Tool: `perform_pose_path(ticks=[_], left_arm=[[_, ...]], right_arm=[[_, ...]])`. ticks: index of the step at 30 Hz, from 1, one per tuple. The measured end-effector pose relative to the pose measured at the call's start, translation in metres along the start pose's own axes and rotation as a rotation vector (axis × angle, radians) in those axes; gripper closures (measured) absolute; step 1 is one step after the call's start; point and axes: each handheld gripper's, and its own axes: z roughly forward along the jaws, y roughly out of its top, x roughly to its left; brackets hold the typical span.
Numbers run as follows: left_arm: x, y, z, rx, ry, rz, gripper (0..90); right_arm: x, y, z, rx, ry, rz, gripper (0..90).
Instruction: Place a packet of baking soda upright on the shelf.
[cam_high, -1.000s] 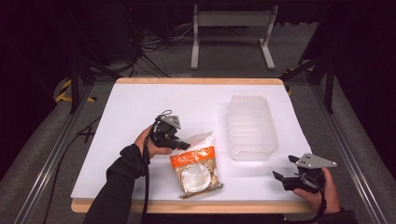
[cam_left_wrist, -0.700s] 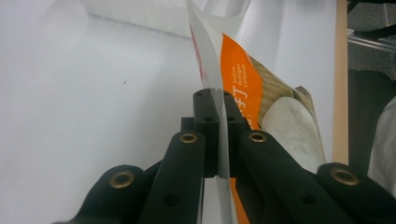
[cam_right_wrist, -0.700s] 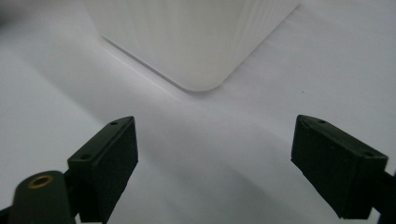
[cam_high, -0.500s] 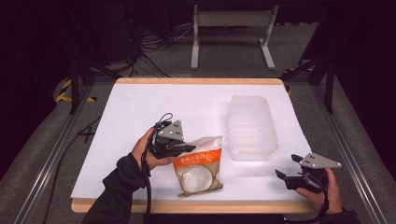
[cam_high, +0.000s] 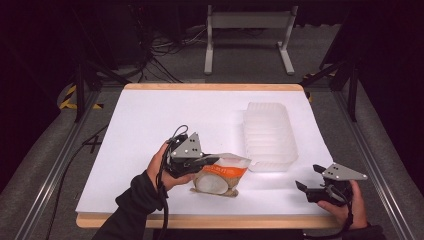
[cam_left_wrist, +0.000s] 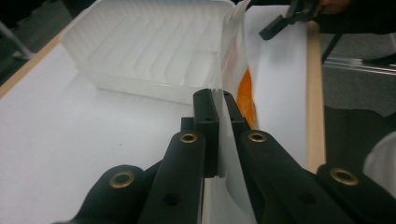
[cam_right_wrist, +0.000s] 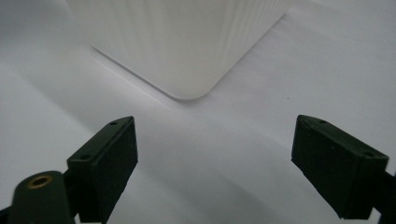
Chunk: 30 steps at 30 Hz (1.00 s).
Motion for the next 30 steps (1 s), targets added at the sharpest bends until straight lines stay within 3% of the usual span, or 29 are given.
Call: perform_pose_path(ticks=[3, 5, 6, 7, 9, 11, 12, 13, 15, 16, 18, 30], left_arm=[[0.000, 0.000, 0.000, -0.011, 0.030, -0.003, 89.8], [0.002, -0.001, -0.001, -0.025, 0.028, -0.019, 89.8], [0.003, -0.002, -0.001, -0.040, 0.050, -0.025, 89.8], [0.004, -0.002, -0.001, -0.048, 0.041, -0.026, 89.8], [0.005, -0.003, -0.001, -0.052, 0.062, -0.033, 89.8], [0.006, -0.002, -0.001, -0.054, 0.049, -0.038, 89.8], [0.006, -0.002, -0.002, -0.060, 0.072, -0.037, 89.8], [0.007, -0.002, -0.002, -0.065, 0.050, -0.046, 89.8], [0.008, -0.001, -0.003, -0.085, 0.070, -0.053, 89.8], [0.010, 0.000, -0.004, -0.087, 0.052, -0.058, 89.8], [0.011, 0.003, -0.005, -0.100, 0.070, -0.057, 89.8], [0.020, 0.033, -0.009, -0.161, 0.077, -0.048, 89.8]], right_arm=[[-0.001, 0.000, 0.000, 0.000, -0.004, 0.006, 14.9], [-0.001, -0.001, 0.001, 0.001, -0.003, 0.008, 14.7], [-0.001, -0.001, 0.001, 0.002, -0.004, 0.007, 14.7], [-0.001, -0.001, 0.000, 0.003, -0.006, 0.007, 14.4], [-0.002, -0.001, 0.000, 0.000, -0.006, 0.009, 14.2], [-0.002, -0.002, 0.000, 0.001, -0.008, 0.011, 14.2], [-0.002, -0.002, 0.000, 0.002, -0.010, 0.011, 14.2], [-0.003, -0.002, 0.001, 0.002, -0.010, 0.011, 14.2], [-0.003, -0.002, 0.000, 0.002, -0.011, 0.012, 14.2], [-0.003, -0.002, 0.000, 0.001, -0.009, 0.014, 14.2], [-0.003, -0.001, -0.001, -0.004, -0.009, 0.015, 14.2], [-0.004, -0.002, -0.002, -0.010, -0.011, 0.020, 14.2]])
